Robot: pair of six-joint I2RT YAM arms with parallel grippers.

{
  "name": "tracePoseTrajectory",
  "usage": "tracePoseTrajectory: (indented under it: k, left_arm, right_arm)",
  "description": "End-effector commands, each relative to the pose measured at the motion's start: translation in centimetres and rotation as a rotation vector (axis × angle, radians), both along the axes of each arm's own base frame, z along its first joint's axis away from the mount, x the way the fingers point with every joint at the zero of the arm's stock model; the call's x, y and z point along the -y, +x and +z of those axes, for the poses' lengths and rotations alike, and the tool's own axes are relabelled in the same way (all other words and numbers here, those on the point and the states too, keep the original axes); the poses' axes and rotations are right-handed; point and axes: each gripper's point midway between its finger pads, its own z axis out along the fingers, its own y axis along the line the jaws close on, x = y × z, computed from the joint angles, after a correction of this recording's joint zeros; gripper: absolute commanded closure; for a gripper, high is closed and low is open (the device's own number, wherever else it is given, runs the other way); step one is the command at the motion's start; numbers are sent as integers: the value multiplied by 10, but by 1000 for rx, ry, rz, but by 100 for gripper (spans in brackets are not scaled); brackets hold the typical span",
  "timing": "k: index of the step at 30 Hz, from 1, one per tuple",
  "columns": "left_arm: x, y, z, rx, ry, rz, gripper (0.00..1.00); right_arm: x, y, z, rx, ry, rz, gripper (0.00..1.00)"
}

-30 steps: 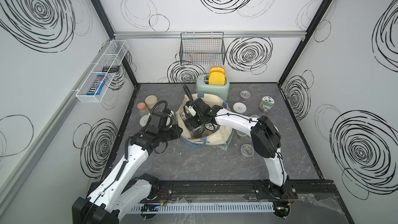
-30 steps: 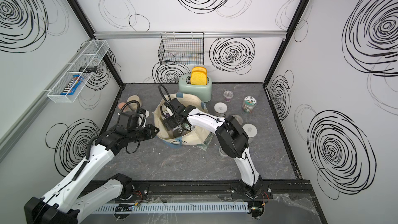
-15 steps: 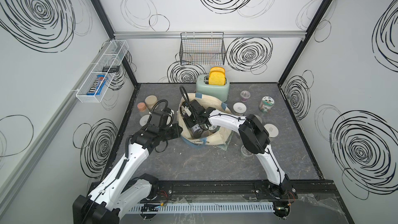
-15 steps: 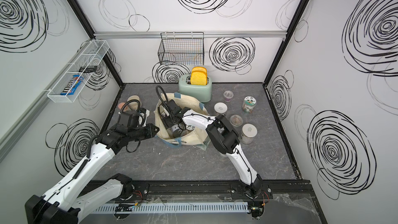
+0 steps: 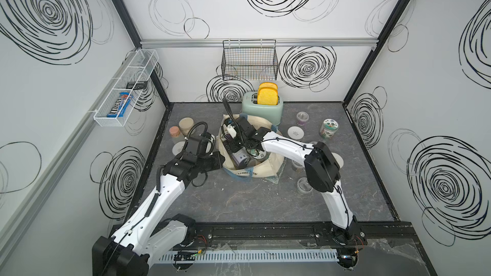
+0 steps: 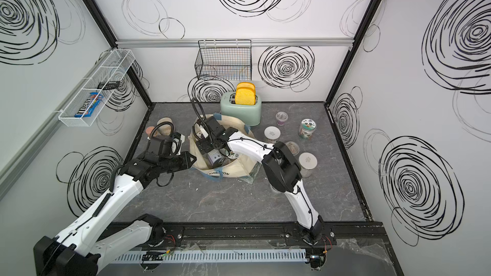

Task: Take out the seed jars from the canvas bag
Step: Pick up the seed jar from the canvas bag, then place the seed jar at the center of the board.

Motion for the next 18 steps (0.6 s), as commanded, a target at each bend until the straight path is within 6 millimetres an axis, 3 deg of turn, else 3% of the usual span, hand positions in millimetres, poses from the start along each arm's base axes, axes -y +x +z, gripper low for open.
tracePoseTrajectory:
  k: [1, 7, 11, 14, 18]
  left_arm:
    - [-11, 10, 1, 32, 29, 31, 81]
    - [-15, 14, 4, 45, 28, 42, 80]
    - [-17, 15, 4, 43, 28, 43, 80]
    - [-16, 15, 4, 45, 25, 39, 80]
    - [-15, 16, 3, 44, 25, 31, 80]
  right_arm:
    - [3, -20, 91, 101, 181, 53, 36]
    - [49, -49, 155, 220, 330, 3, 35]
    - [103, -60, 178, 268, 326, -114, 35]
    - [158, -67, 182, 297, 309, -259, 35]
    - [247, -73, 161, 293, 270, -523, 35]
